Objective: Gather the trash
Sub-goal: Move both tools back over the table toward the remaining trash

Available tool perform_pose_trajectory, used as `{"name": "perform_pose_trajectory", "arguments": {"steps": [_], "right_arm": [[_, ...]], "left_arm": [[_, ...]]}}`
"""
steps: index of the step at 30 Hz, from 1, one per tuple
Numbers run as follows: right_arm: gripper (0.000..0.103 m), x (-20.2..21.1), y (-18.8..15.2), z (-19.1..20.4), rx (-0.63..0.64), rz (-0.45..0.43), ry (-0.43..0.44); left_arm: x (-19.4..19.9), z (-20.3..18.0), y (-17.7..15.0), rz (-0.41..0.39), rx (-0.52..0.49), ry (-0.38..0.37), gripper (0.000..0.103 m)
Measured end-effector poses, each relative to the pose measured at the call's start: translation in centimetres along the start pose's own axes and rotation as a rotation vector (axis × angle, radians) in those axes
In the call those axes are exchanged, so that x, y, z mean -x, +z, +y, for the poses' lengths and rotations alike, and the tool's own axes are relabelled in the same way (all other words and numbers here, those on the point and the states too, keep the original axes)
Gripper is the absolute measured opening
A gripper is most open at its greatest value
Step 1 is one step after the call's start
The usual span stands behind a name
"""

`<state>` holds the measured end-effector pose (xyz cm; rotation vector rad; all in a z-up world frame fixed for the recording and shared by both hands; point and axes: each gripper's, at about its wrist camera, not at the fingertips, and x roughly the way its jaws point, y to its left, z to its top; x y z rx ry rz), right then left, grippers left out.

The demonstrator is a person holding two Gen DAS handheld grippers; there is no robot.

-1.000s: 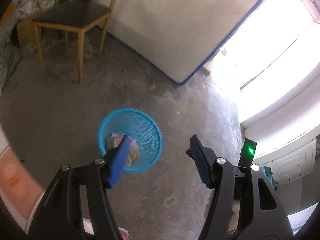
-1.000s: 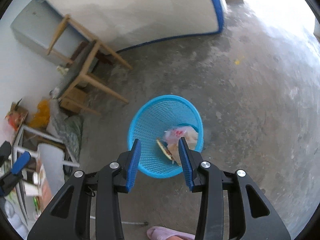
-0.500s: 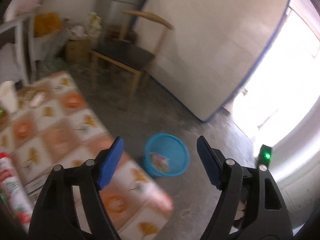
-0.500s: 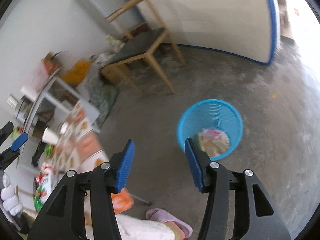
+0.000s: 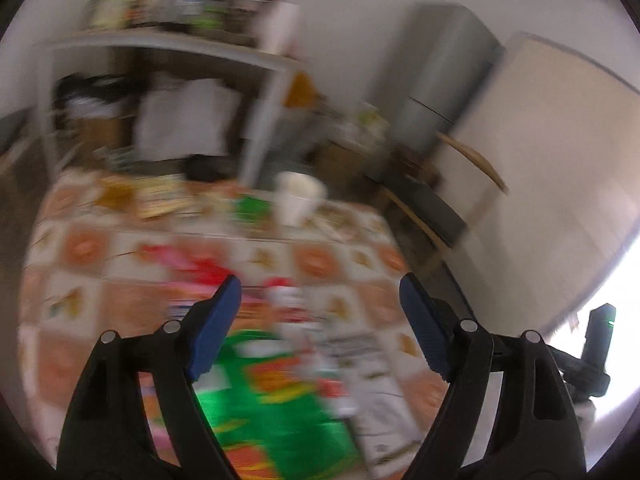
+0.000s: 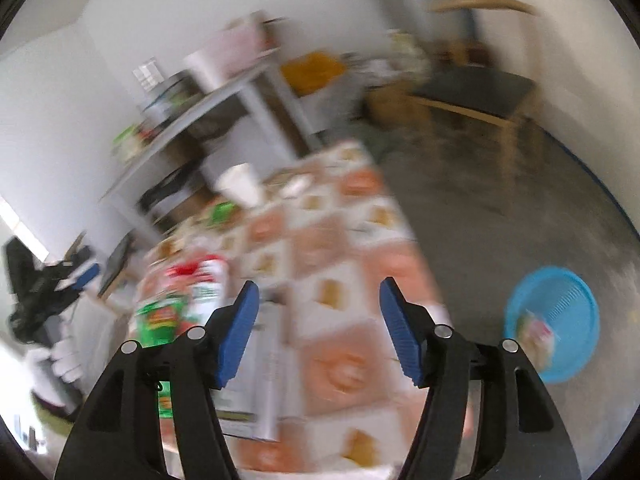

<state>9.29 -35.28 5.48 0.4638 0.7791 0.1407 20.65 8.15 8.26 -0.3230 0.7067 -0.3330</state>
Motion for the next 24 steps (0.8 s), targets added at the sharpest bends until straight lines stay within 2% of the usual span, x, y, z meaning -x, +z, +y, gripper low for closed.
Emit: {"name": "perform_pose_trajectory", "arguments": {"steps": [4,8,11,14,21,24], "right_arm": [[0.066,-3.9,2.7,7.3,0.134,0.072,0.104],[0.069,-8.7,4.4,14.0,0.241,0.172,0.189],[0.071,-12.6,5.3,17.6,0.299,0.226,0.197],[0.072,-16.7,6.3,20.0,0.301,0.296,0.208],[0.072,-28.7,8.4,24.0,0.224,0.462,0.161],[0.072,-33.0,8.7,24.6,0.205,0.517,0.127]], "left_arm": [[0.6,6.6,0.4,-0.014,0.12,0.061,0.077],[-0.5,9.9,0.4,0.018,0.159,0.044,0.077],[-2.1,10.9,0.2,0.048,0.161,0.012,0.076],[-4.0,11.7,0.1,0.085,0.186,-0.04,0.076],[-10.7,14.9,1.8,0.216,0.356,-0.184,0.067],[-13.3,15.6,2.0,0.286,0.407,-0.192,0.06]]}}
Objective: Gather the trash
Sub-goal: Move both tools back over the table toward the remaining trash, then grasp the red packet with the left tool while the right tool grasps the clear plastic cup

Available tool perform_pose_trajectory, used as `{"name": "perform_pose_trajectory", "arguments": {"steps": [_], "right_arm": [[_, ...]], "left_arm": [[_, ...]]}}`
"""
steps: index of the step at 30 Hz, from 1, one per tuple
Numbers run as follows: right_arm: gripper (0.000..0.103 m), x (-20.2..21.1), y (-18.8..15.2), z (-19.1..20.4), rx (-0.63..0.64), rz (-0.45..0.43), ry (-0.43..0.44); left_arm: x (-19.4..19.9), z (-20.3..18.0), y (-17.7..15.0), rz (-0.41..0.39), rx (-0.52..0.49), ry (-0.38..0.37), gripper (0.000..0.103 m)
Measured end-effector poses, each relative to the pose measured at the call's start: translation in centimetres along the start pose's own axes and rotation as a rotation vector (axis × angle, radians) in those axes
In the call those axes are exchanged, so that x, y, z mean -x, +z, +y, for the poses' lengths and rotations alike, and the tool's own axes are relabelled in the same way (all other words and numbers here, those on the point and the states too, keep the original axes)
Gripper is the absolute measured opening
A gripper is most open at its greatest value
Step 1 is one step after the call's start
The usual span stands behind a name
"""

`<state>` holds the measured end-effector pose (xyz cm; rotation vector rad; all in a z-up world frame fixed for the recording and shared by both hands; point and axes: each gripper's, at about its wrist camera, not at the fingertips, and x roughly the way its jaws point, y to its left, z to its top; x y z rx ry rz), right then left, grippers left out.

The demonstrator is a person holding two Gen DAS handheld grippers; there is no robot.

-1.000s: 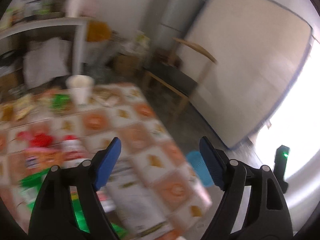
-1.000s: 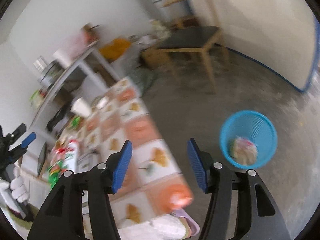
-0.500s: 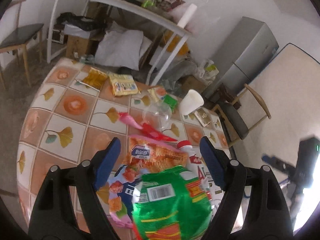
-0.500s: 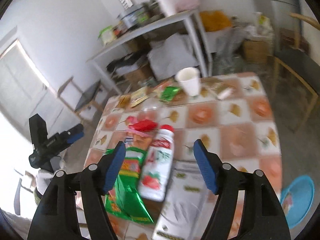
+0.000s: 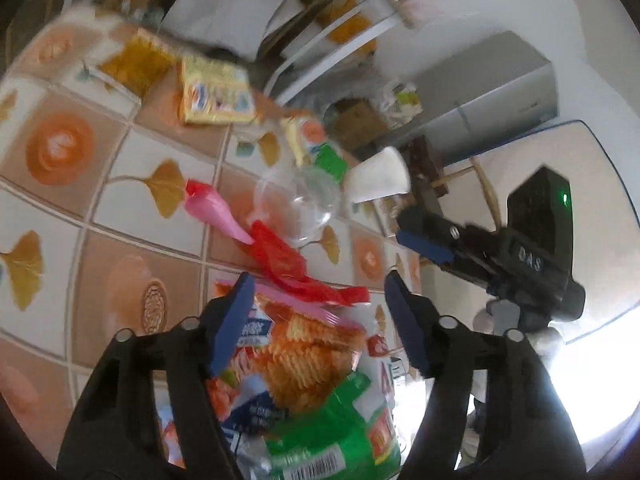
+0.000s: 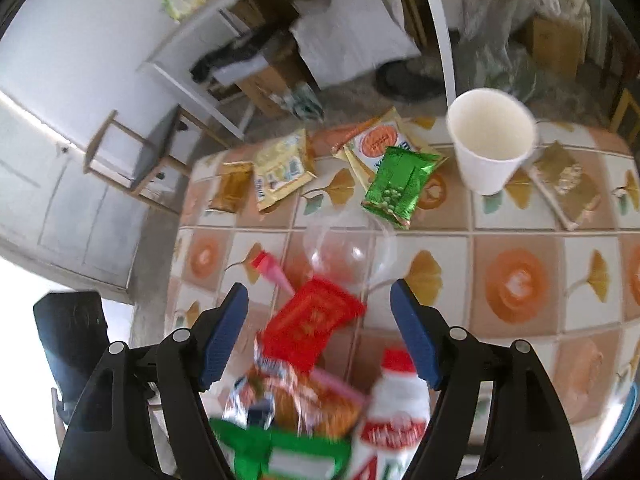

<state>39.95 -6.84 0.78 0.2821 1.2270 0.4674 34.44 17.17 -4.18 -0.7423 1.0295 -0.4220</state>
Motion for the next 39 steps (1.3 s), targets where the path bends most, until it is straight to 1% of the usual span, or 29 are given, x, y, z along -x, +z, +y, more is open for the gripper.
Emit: {"name": "perform_pose_trajectory", "arguments": {"steps": [2,3,7,8,10,16,17,18,22,27,30,31,39], "right_arm": [[0.072,-2.0,1.2,0.1,0.003,0.037,-0.031],[0.072,-3.3,1.9,0.2,0.001,0.057,-0.048],[0.072,-5.8,3.3,0.0,-0.026,0.092,-0.076],[0.072,-6.4,3.6,0.0,-0.031,0.1,-0.08],[0.072,-7.1,3.7,0.0,-0.04,0.114,-0.084],[0.072,-8.8,4.2,0.1,-0.046,0.128,-0.114],[0.072,-9.1,4.3,0.3,-0.042,0.127,-0.125],[0.072,-9.2,4.3,0.3,-0.039,0.124,-0.133],[0.072,-9.8,4.4,0.7,-0.035,0.121,-0.147],[0.072,-10.5,4.1,0.9,-0.034,0.116,-0.164],[0.07,-10.6,3.9,0.9,-0.027,0.119,-0.165],[0.069,-10.6,3.9,0.8,-0.026,0.116,-0.166],[0.068,-10.1,3.4,0.4,-0.031,0.094,-0.135]], "left_arm": [[-1.2,0.6,0.6,0.025,0.03,0.027,0.054],[-1.9,1.2,0.9,0.032,0.051,0.051,0.053],[-3.4,2.7,2.0,0.021,0.096,0.121,0.047],[-3.7,2.9,2.2,0.023,0.104,0.129,0.044],[-4.3,3.5,2.5,0.032,0.124,0.132,0.04],[-5.3,4.8,3.0,0.015,0.159,0.221,0.029],[-5.3,4.9,3.0,0.01,0.164,0.226,0.024],[-5.4,5.0,3.1,0.002,0.167,0.236,0.022],[-5.3,5.1,3.6,-0.014,0.181,0.256,0.021],[-5.4,4.8,3.9,-0.036,0.154,0.297,0.021],[-5.4,5.0,3.9,-0.045,0.139,0.325,0.007],[-5.4,5.2,3.9,-0.048,0.142,0.325,0.001],[-4.3,6.4,3.2,-0.096,0.149,0.278,0.0]]}}
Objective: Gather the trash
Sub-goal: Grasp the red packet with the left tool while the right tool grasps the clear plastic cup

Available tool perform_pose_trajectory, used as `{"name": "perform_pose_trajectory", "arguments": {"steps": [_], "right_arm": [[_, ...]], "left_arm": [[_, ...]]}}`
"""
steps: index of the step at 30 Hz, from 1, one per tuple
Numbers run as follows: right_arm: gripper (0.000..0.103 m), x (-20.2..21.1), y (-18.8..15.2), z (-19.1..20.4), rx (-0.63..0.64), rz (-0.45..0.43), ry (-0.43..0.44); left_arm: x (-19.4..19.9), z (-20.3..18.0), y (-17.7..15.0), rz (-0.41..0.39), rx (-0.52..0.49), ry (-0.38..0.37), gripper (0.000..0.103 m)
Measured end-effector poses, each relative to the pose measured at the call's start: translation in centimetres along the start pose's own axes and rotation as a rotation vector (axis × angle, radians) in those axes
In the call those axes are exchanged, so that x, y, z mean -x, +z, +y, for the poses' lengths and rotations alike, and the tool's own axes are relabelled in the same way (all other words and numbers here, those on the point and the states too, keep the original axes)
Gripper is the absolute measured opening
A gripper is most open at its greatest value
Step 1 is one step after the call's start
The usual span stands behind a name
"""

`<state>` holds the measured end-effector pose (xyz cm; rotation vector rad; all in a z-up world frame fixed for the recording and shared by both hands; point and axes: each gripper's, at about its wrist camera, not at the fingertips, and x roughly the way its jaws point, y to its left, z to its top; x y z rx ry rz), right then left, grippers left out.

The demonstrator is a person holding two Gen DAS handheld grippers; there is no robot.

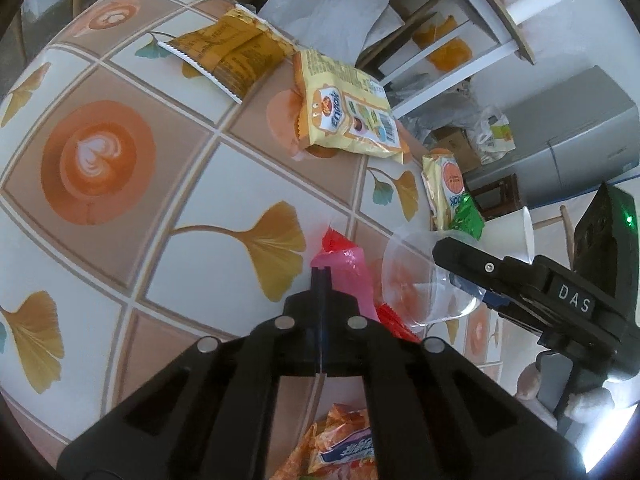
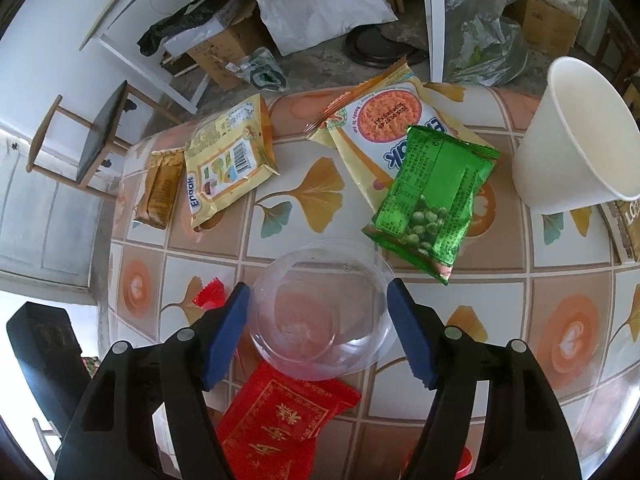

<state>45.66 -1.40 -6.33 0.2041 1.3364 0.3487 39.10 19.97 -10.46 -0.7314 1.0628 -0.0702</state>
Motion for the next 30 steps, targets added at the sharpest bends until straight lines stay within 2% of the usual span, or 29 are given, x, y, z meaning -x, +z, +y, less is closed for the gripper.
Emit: {"name": "perform_pose_trajectory", "arguments": {"steps": [5,12,14,17,18,20,21,23,30], "right_arm": [[0.068,1.5,-0.4,-0.3,-0.001,-0.034,0.013],[0.067,5.7,-1.1,-0.5,0.02,-0.129,0.024],[0.067,6.9,-1.5,-0.5,0.025,-0.161,0.019],[0.067,8.9,-2.1,-0.9,0.025,-0.203,0.026],[0.067,9.8,-2.5,-1.2,0.023,-0.221,0.034],[0.067,10.8,-2.9,-1.7,0.015,-0.238,0.041],[0.067,11.4,-3.2,-2.0,0.008,-0.248,0.05],[0.067,12.2,-3.7,-2.4,0.0,-0.259,0.061],[0.067,15.3,-6.0,-4.6,-0.024,-0.306,0.097]], "left_arm": [[2.0,0.1,-0.2,-0.051,-0.004,-0.048,0.0],[5.5,-1.0,-0.2,-0.129,-0.039,-0.093,0.0],[5.7,-1.2,-0.1,-0.118,-0.046,-0.095,0.0],[4.6,-2.0,0.0,-0.033,-0.07,-0.094,0.001],[4.2,-2.2,-0.1,-0.023,-0.081,-0.086,0.005],[3.6,-2.9,-0.2,-0.018,-0.11,-0.064,0.022],[3.2,-3.3,-0.3,-0.004,-0.12,-0.058,0.024],[2.9,-3.8,-0.4,0.011,-0.13,-0.094,0.029],[2.7,-7.4,-2.2,0.072,-0.302,-0.153,0.047]]}}
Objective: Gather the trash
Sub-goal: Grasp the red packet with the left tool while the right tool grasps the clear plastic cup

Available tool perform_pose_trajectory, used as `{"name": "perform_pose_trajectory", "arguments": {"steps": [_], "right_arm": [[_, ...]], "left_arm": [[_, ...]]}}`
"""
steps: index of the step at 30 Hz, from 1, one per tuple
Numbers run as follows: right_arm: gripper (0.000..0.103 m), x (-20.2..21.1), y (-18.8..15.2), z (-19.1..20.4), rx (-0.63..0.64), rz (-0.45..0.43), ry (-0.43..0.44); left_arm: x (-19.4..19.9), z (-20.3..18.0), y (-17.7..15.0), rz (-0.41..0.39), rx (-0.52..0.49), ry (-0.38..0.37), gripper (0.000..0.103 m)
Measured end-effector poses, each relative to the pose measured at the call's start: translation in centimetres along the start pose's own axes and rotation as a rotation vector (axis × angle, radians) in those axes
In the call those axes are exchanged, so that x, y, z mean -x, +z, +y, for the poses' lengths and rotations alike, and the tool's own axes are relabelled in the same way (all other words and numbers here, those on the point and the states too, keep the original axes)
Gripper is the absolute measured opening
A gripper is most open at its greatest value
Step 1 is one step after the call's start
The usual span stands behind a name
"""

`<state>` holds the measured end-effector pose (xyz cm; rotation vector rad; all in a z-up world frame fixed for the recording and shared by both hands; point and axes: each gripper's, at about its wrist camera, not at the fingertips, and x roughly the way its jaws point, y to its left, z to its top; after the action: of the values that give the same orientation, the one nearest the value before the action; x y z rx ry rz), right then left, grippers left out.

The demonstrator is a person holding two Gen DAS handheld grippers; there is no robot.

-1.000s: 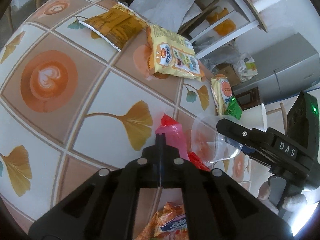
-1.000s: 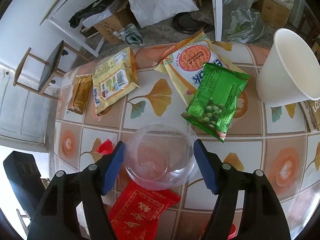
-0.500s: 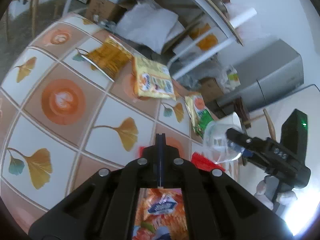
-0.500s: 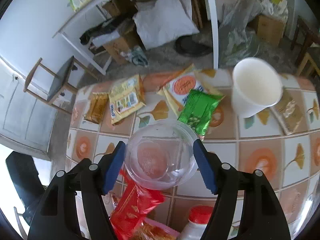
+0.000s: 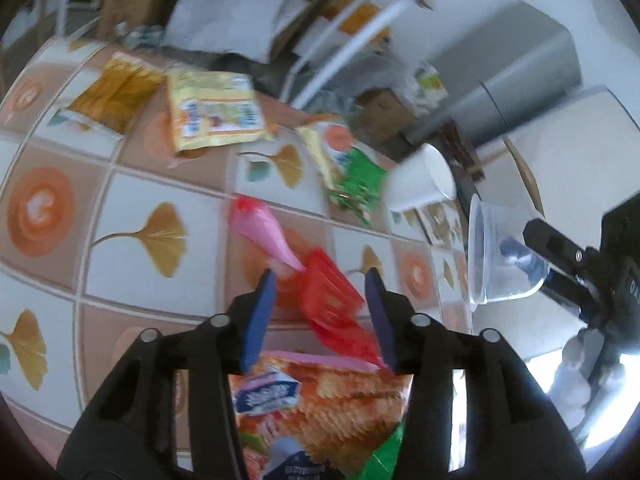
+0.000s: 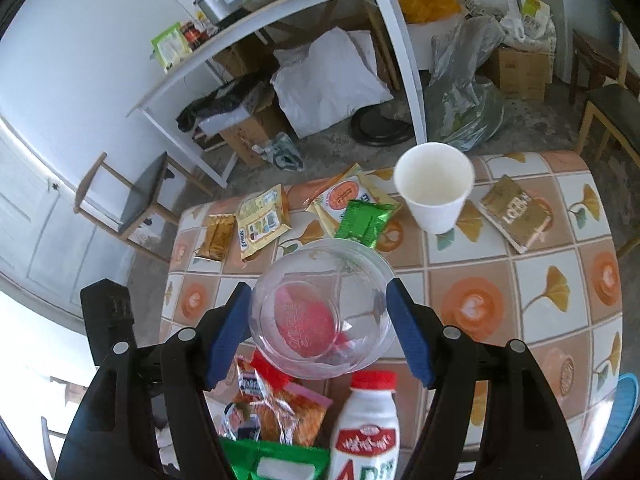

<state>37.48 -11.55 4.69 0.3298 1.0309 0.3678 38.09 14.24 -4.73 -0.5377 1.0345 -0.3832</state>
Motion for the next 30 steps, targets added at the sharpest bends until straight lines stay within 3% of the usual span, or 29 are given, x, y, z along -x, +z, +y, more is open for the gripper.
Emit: {"name": "perform_pose_trajectory", "arguments": {"steps": [5,14,17,20,22,24,27,30], "right_arm": [[0.067,2.3,-1.4,-2.0,-0.03,-0.022,0.014],[0.067,2.8,-2.8,-4.4,-0.087,-0.024,0.041],[0.067,2.8,-2.9,-4.7,-0.094,-0.027,0.048],[0.067,2.9,-3.0,-5.0,-0.104,-0.03,0.051],[0.067,3.0,-3.1,-5.3,-0.114,-0.032,0.052],[0.067,3.1,-3.3,-5.7,-0.125,-0.035,0.054],[0.067,3.6,-3.6,-6.0,-0.137,-0.042,0.054],[0.067,4.4,-3.9,-6.3,-0.147,-0.059,0.059]], "left_arm": [[-0.6,-1.4,-0.3,0.061,-0.052,-0.003,0.059],[-5.0,0.3,1.2,0.245,0.068,0.099,0.056],[-5.8,0.4,1.4,0.277,0.064,0.131,0.044],[-6.6,0.3,1.1,0.308,0.053,0.144,0.021],[-6.8,0.1,0.8,0.307,0.032,0.162,0.018],[-6.9,-0.2,0.6,0.291,0.01,0.163,0.006],[-6.2,-0.8,0.7,0.252,-0.011,0.144,0.0],[-5.0,-1.8,1.0,0.2,-0.038,0.142,0.0]]}}
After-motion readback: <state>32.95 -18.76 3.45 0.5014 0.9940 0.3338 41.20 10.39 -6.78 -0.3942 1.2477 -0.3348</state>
